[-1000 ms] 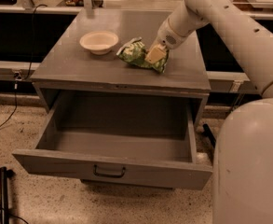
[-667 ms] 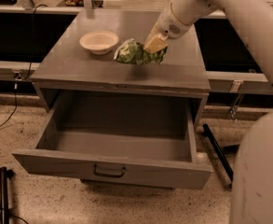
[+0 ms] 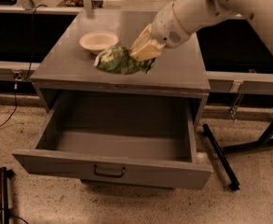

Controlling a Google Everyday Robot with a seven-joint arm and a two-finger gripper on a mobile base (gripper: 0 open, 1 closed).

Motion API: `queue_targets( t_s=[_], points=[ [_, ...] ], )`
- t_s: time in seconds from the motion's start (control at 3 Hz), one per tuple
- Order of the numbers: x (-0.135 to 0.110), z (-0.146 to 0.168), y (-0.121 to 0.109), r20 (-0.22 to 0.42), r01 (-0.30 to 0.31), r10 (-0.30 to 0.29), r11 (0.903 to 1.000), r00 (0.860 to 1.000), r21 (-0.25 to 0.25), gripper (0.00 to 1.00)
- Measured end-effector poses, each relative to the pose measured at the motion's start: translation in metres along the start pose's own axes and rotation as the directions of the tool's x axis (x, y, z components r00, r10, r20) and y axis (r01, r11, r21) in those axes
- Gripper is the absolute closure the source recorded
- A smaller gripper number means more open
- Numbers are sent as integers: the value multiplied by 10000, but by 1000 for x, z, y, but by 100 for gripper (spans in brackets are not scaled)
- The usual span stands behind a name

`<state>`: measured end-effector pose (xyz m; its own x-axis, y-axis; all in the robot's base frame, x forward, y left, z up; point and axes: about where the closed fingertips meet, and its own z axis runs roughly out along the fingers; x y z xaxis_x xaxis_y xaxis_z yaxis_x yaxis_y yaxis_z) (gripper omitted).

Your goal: Place green jalapeno chip bag into top drawer

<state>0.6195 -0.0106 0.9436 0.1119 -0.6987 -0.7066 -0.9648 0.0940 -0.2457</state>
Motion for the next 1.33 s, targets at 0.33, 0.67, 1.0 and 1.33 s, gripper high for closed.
queue_targets(
  t_s=[0.33,0.67,1.0,1.33],
  points=[
    [11,32,34,-114,-200,191,9954,9998,-933,100],
    [19,41,41,-32,-348,346,9960,9994,-828,100],
    [19,66,74,696,-320,386,9951,9968,-937,100],
    [21,95,114,1447,-246,449,9899,9885,-1393,100]
  ],
)
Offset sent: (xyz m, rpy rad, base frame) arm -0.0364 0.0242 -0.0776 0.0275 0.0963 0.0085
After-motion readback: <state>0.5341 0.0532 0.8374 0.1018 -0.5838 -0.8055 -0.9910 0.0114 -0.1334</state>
